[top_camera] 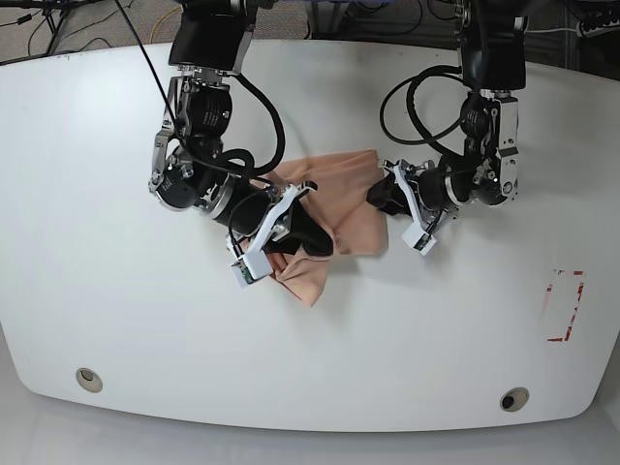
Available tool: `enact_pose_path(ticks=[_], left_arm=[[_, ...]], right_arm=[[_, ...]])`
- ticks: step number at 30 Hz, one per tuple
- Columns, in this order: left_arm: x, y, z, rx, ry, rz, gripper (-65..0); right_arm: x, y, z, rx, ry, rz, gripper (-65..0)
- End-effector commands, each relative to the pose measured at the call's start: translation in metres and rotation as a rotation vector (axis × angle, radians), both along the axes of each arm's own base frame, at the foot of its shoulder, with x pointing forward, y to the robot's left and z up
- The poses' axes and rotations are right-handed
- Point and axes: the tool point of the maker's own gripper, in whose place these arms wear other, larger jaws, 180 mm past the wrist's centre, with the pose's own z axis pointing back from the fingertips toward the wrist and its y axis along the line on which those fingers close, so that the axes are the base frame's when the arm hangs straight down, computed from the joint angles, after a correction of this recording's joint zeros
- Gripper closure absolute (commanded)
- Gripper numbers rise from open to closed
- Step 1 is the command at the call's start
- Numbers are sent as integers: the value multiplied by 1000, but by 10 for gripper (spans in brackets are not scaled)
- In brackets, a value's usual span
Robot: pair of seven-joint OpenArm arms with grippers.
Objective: Layout the t-shirt on the table in an organized manner, then fold the t-shirt properly
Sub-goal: 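Press the bundled shirt together, then open and lift the left gripper away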
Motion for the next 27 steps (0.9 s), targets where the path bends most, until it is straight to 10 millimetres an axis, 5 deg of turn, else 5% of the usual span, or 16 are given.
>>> enact_pose_path(ticks=[1, 6, 16, 23, 27], left_arm=[[10, 0, 12, -11, -41, 1, -160], [11, 0, 12, -10, -42, 0, -160], [11, 1, 12, -8, -42, 1, -160], [11, 2, 12, -7, -42, 1, -160], [11, 2, 13, -6, -45, 0, -160]], right_arm=[[8, 16, 29, 86, -78, 9, -14], [4, 36, 13, 114, -16, 47, -24], [1, 53, -7, 152, 49, 67, -178], [4, 53, -8, 171, 50, 51, -441], [4, 53, -6, 173, 44, 52, -491]])
